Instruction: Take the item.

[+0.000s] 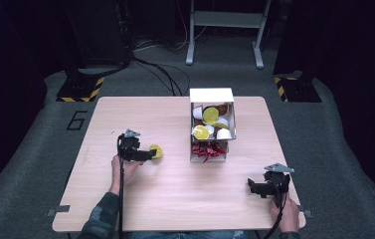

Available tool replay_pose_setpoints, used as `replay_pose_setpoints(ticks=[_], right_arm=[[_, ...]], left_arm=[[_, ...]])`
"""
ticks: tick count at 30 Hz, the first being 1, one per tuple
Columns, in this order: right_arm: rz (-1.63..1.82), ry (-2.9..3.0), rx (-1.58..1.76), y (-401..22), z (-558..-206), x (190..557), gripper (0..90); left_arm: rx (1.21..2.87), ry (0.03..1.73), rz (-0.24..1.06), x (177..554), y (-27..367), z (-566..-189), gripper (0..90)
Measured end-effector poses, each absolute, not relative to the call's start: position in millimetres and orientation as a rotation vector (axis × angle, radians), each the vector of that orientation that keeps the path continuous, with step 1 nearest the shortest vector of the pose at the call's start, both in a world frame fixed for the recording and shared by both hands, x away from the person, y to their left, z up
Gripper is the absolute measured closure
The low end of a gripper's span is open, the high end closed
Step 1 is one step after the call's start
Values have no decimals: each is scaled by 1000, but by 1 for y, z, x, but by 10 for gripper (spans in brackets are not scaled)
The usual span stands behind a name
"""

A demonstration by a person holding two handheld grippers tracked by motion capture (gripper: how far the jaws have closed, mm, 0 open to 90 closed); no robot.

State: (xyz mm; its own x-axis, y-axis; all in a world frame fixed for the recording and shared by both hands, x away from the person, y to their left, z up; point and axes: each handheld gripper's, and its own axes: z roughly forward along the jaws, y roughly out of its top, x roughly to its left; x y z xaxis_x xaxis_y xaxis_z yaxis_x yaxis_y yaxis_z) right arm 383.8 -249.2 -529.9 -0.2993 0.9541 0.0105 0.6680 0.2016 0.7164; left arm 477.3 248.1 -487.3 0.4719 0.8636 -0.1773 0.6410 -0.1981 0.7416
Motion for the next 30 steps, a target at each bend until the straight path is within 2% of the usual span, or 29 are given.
replay_pose_setpoints(ticks=[15, 23, 30], right_arm=[[873, 2044, 1508, -249, -530, 384, 0], [872, 2044, 1508, -249, -530, 384, 0], [872, 2044, 1508, -249, -530, 384, 0]], left_arm=[[1865, 1242, 407, 448, 275, -446, 18], [1832, 1216, 471, 424, 293, -427, 1], [1804, 1247, 501, 408, 314, -432, 1]])
